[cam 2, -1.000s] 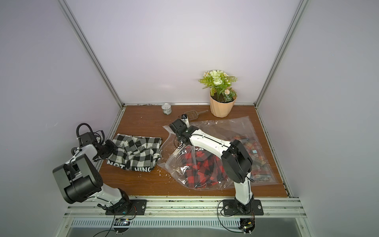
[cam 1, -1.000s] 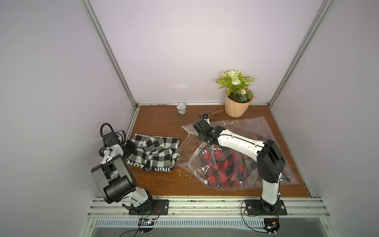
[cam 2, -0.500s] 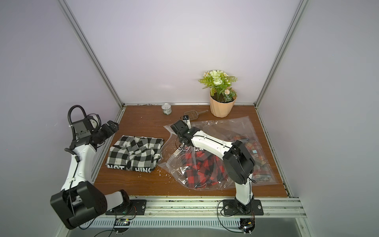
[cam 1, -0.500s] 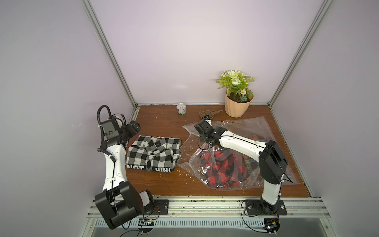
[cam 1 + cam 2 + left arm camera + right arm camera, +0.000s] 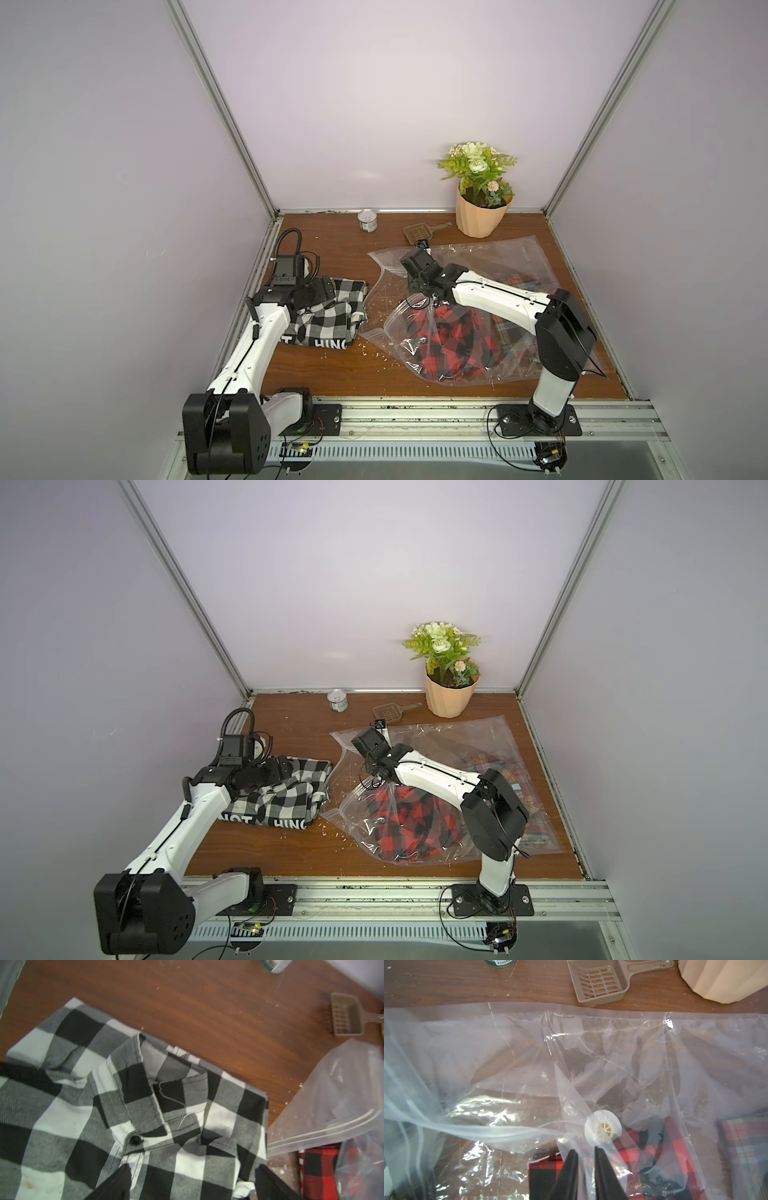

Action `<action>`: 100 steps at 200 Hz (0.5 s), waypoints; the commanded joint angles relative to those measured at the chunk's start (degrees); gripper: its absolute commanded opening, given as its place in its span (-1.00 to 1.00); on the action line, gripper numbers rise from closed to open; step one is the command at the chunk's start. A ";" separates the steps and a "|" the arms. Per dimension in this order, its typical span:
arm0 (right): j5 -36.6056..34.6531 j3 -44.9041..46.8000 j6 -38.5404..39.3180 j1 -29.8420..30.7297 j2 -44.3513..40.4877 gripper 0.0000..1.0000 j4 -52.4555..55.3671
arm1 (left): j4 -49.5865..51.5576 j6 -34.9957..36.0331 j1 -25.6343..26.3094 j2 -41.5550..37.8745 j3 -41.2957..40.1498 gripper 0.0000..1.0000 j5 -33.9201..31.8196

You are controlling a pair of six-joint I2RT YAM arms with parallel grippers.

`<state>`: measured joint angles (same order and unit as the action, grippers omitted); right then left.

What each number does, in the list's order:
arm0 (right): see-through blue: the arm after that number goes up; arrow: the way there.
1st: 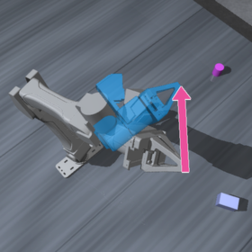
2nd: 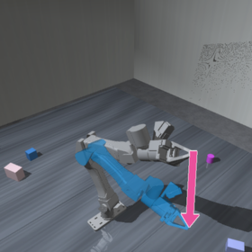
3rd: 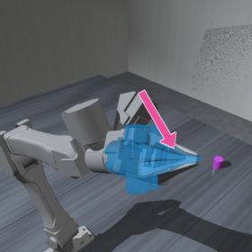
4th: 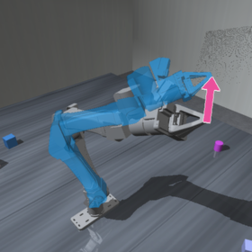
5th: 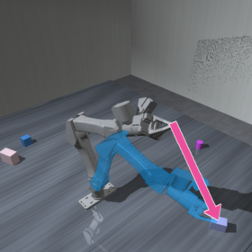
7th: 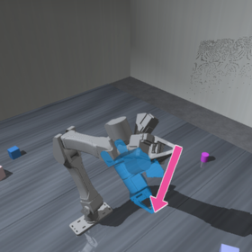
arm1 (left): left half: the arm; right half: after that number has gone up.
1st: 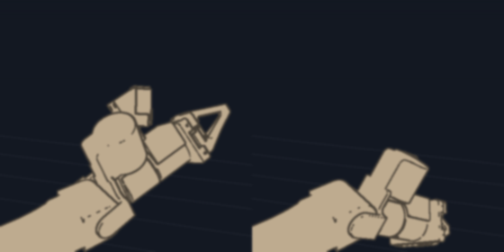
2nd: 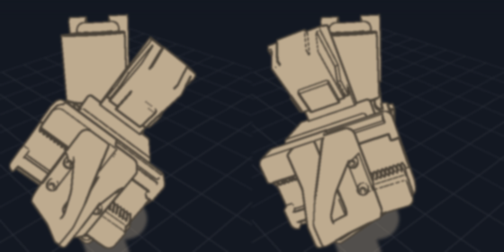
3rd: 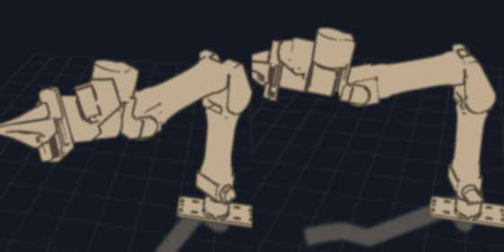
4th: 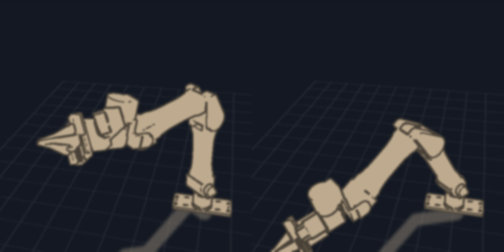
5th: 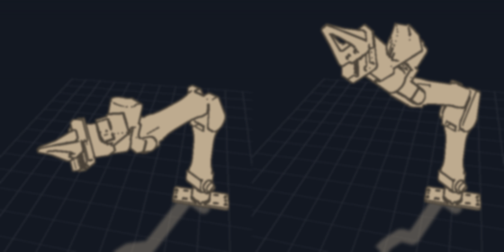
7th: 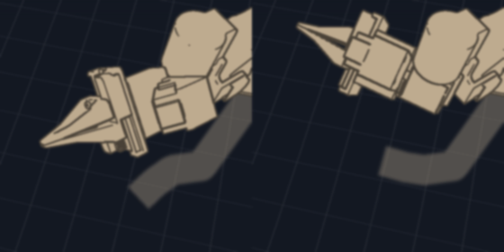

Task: Take the shirt out of the vacuum bag
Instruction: Take out the shirt from the vacuum bag, then move the shirt to the corner of the board.

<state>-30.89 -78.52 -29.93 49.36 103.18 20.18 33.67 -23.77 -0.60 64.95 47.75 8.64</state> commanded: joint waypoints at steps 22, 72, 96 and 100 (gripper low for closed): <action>2.43 0.74 -0.11 -0.23 -0.58 -0.61 -1.11 | 3.44 -3.53 5.07 0.42 -0.59 0.77 -7.60; 2.59 1.42 0.49 -0.23 -1.50 -0.61 -1.70 | 2.11 -1.82 7.54 12.09 -0.57 0.67 -15.90; 3.68 2.03 0.58 -0.23 -1.41 -0.60 -2.86 | 0.63 -1.50 7.54 15.18 -1.18 0.67 -18.71; 3.76 1.99 0.51 -0.21 -1.39 -0.60 -2.96 | 0.14 -1.40 7.54 15.79 -1.36 0.67 -19.08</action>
<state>-27.99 -77.41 -29.80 49.36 103.20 18.04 34.85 -25.39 6.39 78.70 46.81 -4.82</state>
